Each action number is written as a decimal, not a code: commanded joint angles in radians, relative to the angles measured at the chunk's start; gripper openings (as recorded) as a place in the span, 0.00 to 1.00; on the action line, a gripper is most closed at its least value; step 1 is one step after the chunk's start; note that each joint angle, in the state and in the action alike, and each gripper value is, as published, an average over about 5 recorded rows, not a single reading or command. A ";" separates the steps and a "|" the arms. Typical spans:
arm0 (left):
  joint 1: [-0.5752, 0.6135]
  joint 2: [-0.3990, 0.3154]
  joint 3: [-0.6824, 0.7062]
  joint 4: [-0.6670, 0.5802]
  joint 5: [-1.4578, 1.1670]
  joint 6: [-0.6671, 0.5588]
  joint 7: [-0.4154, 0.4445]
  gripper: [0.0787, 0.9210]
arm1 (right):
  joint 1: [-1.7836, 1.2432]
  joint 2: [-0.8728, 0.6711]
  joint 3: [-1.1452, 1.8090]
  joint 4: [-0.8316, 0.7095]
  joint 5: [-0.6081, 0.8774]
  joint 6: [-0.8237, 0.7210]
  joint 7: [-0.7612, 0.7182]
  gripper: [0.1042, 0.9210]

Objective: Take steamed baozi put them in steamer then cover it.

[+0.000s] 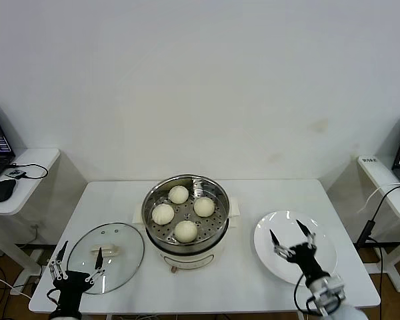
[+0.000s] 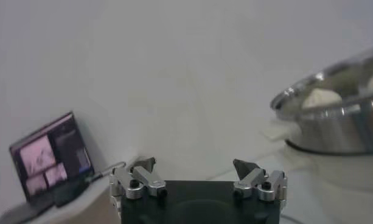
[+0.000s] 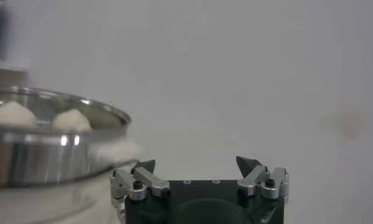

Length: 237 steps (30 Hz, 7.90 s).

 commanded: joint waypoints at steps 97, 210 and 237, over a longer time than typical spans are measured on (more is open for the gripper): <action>-0.209 0.119 -0.095 0.219 0.762 0.039 -0.001 0.08 | -0.157 0.243 0.099 0.003 -0.158 0.130 0.026 0.88; -0.658 0.026 0.673 0.036 0.932 0.559 0.441 0.42 | -0.147 0.290 0.003 -0.067 -0.386 0.166 0.117 0.88; 0.169 -0.028 0.067 -0.237 -0.689 -0.039 -0.095 0.88 | -0.191 0.199 -0.032 -0.017 -0.253 0.156 0.075 0.88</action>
